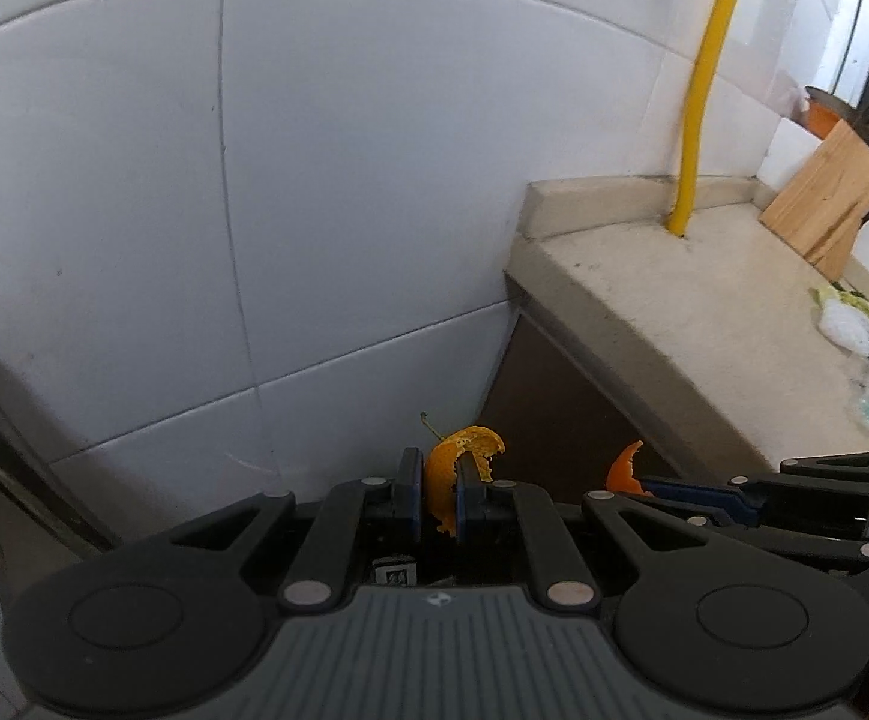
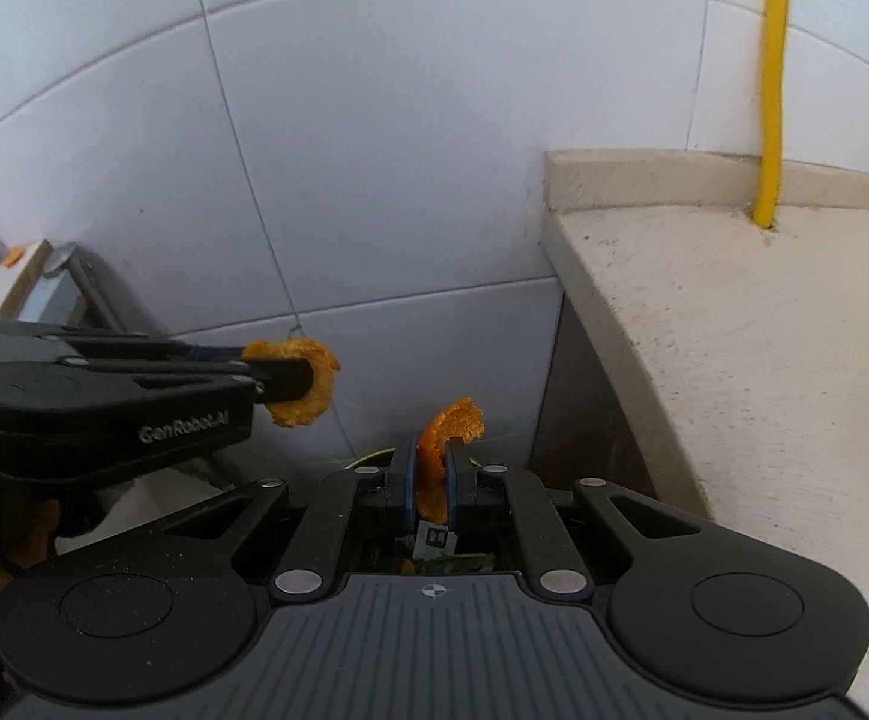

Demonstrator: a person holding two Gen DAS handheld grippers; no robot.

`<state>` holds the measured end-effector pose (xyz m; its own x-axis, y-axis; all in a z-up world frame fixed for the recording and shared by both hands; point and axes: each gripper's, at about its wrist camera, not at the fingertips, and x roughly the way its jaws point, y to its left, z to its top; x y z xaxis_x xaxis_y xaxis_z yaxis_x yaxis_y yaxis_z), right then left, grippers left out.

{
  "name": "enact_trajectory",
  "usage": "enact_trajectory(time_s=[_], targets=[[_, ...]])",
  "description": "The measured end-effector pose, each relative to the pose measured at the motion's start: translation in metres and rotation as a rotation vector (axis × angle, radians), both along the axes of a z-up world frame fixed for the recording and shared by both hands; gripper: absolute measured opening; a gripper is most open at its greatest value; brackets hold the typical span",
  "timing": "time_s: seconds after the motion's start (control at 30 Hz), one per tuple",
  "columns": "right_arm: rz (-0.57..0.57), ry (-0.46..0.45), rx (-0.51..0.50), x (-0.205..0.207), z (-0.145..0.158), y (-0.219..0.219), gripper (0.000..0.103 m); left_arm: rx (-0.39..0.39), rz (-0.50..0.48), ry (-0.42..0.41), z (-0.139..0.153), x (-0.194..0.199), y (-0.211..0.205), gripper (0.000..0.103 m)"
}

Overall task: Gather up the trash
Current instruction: 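Carry both orange peels with both tools over the black bin, then open both tools to drop the orange peels into the bin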

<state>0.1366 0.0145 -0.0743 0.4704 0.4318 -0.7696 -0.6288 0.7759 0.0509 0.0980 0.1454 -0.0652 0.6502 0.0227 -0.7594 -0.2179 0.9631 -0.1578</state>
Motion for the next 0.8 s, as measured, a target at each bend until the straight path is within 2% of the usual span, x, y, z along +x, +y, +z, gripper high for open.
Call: enact_trajectory(time_s=[0.6,0.8], targets=[[0.029,0.054,-0.025,0.027,-0.023,0.018,0.014,0.004,0.051,0.060,-0.015,0.011,0.010,0.007],[0.029,0.077,-0.030,0.033,-0.028,0.019,0.021,-0.018,0.061,0.081,-0.019,0.016,0.014,0.009]])
